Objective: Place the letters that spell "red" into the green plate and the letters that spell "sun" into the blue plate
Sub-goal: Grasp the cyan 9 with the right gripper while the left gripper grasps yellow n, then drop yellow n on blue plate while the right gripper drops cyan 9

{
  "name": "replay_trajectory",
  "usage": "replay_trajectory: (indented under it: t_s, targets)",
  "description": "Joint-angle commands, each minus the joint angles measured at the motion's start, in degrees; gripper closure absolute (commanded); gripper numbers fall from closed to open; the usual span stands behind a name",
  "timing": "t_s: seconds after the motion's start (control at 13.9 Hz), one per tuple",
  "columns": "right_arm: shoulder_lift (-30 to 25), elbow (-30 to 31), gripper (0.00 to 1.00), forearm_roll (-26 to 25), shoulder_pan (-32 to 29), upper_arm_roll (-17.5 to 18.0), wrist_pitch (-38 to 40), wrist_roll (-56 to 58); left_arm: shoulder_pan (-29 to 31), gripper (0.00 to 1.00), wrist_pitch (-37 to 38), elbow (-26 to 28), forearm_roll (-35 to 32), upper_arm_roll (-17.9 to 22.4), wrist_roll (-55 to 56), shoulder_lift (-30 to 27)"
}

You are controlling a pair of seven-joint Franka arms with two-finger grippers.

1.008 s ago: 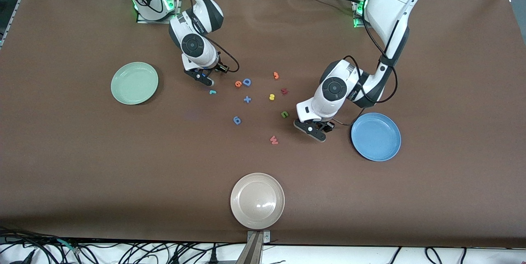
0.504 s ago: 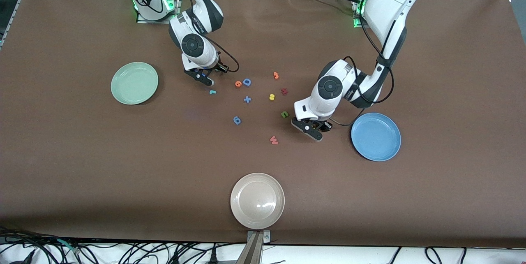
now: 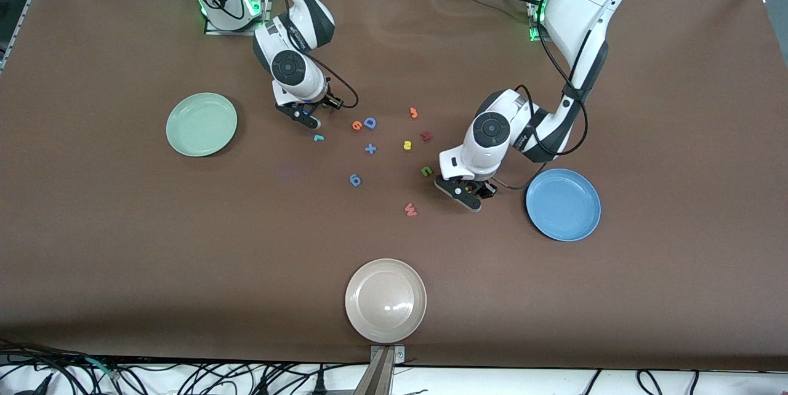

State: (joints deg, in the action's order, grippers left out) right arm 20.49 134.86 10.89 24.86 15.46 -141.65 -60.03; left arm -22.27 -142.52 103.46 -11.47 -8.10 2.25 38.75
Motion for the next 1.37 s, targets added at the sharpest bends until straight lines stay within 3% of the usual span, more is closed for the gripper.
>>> replay_trajectory:
  t_s: [0.0,0.07,0.29,0.43,0.65,0.79,1.01,1.3]
  targets:
    - [0.52,1.11,0.77,0.27,0.10,-0.08,-1.17,0.08,-0.67,0.54,-0.22,-2.03,-2.42,0.71,1.62,1.51]
    - [0.52,1.11,0.85,0.45,0.10,-0.08,-1.17,0.08,-0.67,0.59,-0.22,-2.12,-2.42,0.63,1.62,1.51]
    - [0.34,1.11,0.88,0.45,0.10,-0.08,-1.00,0.00,-0.59,0.95,-0.22,-2.12,-2.51,0.71,1.62,1.51]
    - [-1.06,0.85,0.88,0.45,0.02,-0.69,0.05,-0.27,-0.06,0.97,-0.04,-2.82,-2.51,0.71,1.45,0.98]
    - [-7.63,-0.90,0.88,0.27,0.02,-4.46,11.70,3.40,2.22,0.98,4.77,-3.44,-2.42,0.71,1.18,-2.69]
    - [-12.21,-3.45,0.88,0.27,0.02,-9.28,23.47,9.10,4.85,0.98,11.10,-3.53,-2.51,0.63,0.74,-6.04]
    - [-16.09,-8.28,0.88,0.27,0.02,-20.52,38.07,23.24,9.77,0.97,18.83,-3.44,-2.51,0.54,-5.38,-9.30]
    - [-16.01,-11.55,0.88,-2.78,0.02,-31.78,42.25,39.24,16.80,0.97,20.18,-1.25,-2.07,0.28,-14.71,-9.57]
